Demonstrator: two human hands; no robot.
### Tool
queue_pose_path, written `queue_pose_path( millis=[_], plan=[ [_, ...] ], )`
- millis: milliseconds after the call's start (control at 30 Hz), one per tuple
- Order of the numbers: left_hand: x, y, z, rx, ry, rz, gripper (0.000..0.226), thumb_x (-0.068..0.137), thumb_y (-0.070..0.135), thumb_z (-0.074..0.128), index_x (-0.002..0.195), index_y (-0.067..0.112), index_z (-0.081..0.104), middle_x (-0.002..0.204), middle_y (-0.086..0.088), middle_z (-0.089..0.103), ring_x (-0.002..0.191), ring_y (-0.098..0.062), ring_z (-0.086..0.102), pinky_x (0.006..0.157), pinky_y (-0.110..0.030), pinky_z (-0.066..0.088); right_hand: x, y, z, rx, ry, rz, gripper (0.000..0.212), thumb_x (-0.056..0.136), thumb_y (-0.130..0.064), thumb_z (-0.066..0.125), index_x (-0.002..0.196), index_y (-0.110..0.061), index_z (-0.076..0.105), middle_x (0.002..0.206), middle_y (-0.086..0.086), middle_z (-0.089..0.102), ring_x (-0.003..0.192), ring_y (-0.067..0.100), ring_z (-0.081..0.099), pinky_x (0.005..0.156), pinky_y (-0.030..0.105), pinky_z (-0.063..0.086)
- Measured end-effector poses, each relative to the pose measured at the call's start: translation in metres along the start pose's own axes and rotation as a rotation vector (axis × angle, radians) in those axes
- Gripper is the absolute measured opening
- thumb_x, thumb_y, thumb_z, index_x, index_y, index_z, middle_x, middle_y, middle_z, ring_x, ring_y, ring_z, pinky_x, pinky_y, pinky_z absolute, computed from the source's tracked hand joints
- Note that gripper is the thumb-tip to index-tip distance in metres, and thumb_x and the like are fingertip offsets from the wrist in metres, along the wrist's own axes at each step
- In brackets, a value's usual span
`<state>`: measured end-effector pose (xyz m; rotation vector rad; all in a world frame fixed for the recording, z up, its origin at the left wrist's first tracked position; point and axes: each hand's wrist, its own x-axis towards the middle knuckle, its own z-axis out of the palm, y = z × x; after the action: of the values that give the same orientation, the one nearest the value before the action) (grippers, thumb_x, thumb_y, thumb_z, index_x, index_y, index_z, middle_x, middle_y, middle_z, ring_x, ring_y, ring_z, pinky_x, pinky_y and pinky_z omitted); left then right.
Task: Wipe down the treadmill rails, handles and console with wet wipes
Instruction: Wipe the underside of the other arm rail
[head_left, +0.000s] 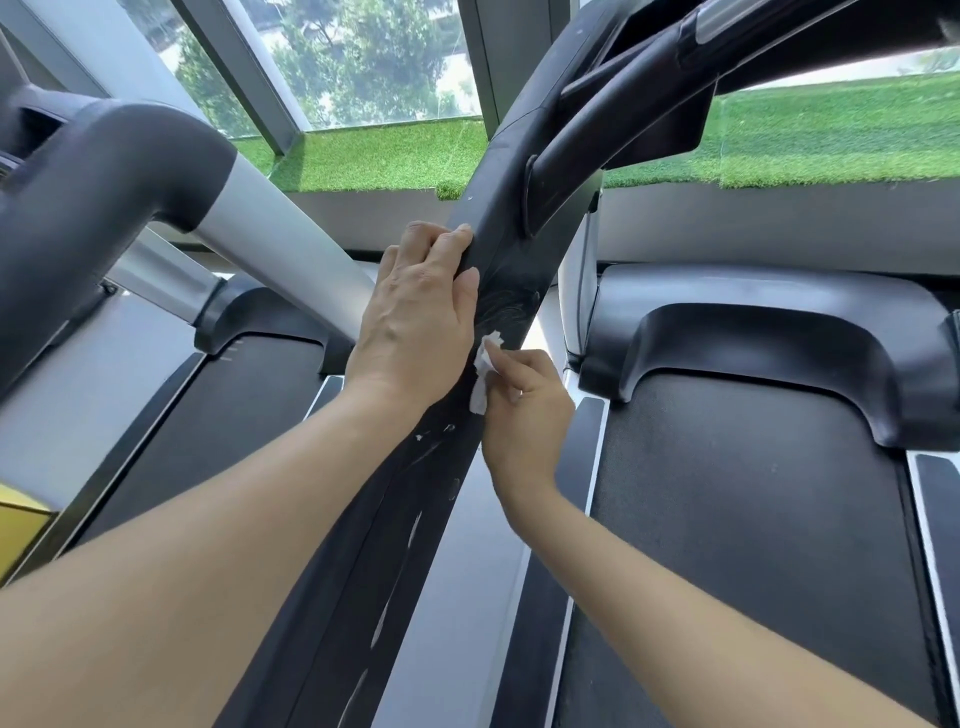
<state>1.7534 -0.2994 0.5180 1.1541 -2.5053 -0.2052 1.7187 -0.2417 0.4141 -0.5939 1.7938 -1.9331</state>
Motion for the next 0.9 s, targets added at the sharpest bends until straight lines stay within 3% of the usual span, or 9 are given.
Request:
queue_pose_path(
  millis=[100, 167, 233, 333, 433, 500, 700, 800, 900],
  plan=[
    [0.000, 0.000, 0.001, 0.001, 0.002, 0.004, 0.041, 0.100, 0.024, 0.040, 0.140, 0.015, 0.042, 0.130, 0.000, 0.043, 0.117, -0.019, 0.038, 0.093, -0.021, 0.027, 0.037, 0.012, 0.003, -0.112, 0.067, 0.174, 0.019, 0.094, -0.008, 0.055, 0.100, 0.002, 0.070, 0.077, -0.003, 0.058, 0.065, -0.002, 0.051, 0.063, 0.007, 0.036],
    [0.000, 0.000, 0.001, 0.006, 0.001, 0.004, 0.041, 0.100, 0.025, 0.039, 0.140, 0.015, 0.042, 0.131, 0.000, 0.043, 0.117, -0.019, 0.038, 0.094, -0.021, 0.027, 0.055, 0.021, 0.004, -0.229, 0.081, 0.248, 0.022, 0.095, -0.014, 0.055, 0.103, 0.001, 0.069, 0.089, 0.008, 0.065, 0.075, 0.011, 0.057, 0.067, 0.018, 0.039],
    [0.000, 0.000, 0.000, 0.006, -0.002, 0.003, 0.041, 0.101, 0.024, 0.039, 0.141, 0.015, 0.041, 0.131, 0.000, 0.042, 0.117, -0.019, 0.037, 0.095, -0.022, 0.027, 0.052, 0.019, 0.005, -0.233, 0.080, 0.237, 0.023, 0.096, -0.016, 0.054, 0.101, 0.000, 0.069, 0.090, 0.008, 0.065, 0.079, 0.019, 0.059, 0.067, 0.020, 0.040],
    [0.000, 0.000, 0.000, 0.008, -0.003, 0.000, 0.041, 0.101, 0.024, 0.039, 0.141, 0.015, 0.041, 0.132, 0.000, 0.042, 0.117, -0.018, 0.038, 0.096, -0.024, 0.029, 0.015, 0.003, 0.004, -0.067, 0.041, 0.082, 0.018, 0.095, -0.010, 0.054, 0.097, -0.002, 0.071, 0.074, -0.011, 0.053, 0.068, 0.002, 0.051, 0.063, 0.006, 0.036],
    [0.000, 0.002, -0.001, 0.010, -0.001, -0.002, 0.041, 0.101, 0.024, 0.039, 0.141, 0.015, 0.041, 0.132, 0.000, 0.042, 0.117, -0.018, 0.038, 0.097, -0.025, 0.030, -0.010, -0.008, 0.002, 0.116, 0.000, 0.046, 0.015, 0.092, -0.005, 0.057, 0.095, 0.001, 0.071, 0.070, -0.014, 0.050, 0.065, -0.006, 0.050, 0.064, 0.003, 0.036],
    [-0.001, 0.002, -0.001, 0.014, -0.002, -0.002, 0.041, 0.101, 0.024, 0.039, 0.141, 0.015, 0.041, 0.132, 0.000, 0.042, 0.118, -0.018, 0.038, 0.097, -0.026, 0.029, 0.001, -0.008, 0.002, 0.066, -0.004, 0.022, 0.016, 0.093, -0.008, 0.057, 0.093, -0.001, 0.072, 0.071, -0.015, 0.050, 0.066, -0.010, 0.050, 0.063, 0.002, 0.035],
    [0.000, 0.002, -0.001, 0.010, -0.002, 0.000, 0.041, 0.100, 0.024, 0.040, 0.140, 0.015, 0.042, 0.132, -0.002, 0.042, 0.119, -0.020, 0.038, 0.100, -0.027, 0.028, 0.060, 0.003, 0.004, -0.120, 0.061, 0.202, 0.024, 0.096, -0.017, 0.053, 0.090, 0.004, 0.062, 0.073, -0.002, 0.052, 0.070, 0.014, 0.052, 0.054, 0.017, 0.031],
    [0.000, 0.001, -0.001, 0.018, -0.003, -0.007, 0.041, 0.100, 0.025, 0.039, 0.140, 0.016, 0.042, 0.132, 0.001, 0.041, 0.118, -0.018, 0.037, 0.096, -0.026, 0.029, 0.020, -0.003, 0.001, 0.068, -0.013, 0.207, 0.026, 0.096, -0.015, 0.055, 0.088, 0.008, 0.063, 0.064, -0.011, 0.049, 0.059, 0.000, 0.050, 0.055, 0.006, 0.034],
    [0.000, 0.001, -0.001, 0.023, -0.002, -0.008, 0.041, 0.100, 0.025, 0.039, 0.140, 0.017, 0.042, 0.132, 0.001, 0.041, 0.118, -0.017, 0.037, 0.093, -0.024, 0.030, -0.017, -0.003, -0.001, 0.296, -0.094, 0.257, 0.023, 0.093, -0.007, 0.057, 0.089, 0.016, 0.061, 0.063, -0.010, 0.047, 0.059, -0.004, 0.047, 0.060, 0.005, 0.037]
  ],
)
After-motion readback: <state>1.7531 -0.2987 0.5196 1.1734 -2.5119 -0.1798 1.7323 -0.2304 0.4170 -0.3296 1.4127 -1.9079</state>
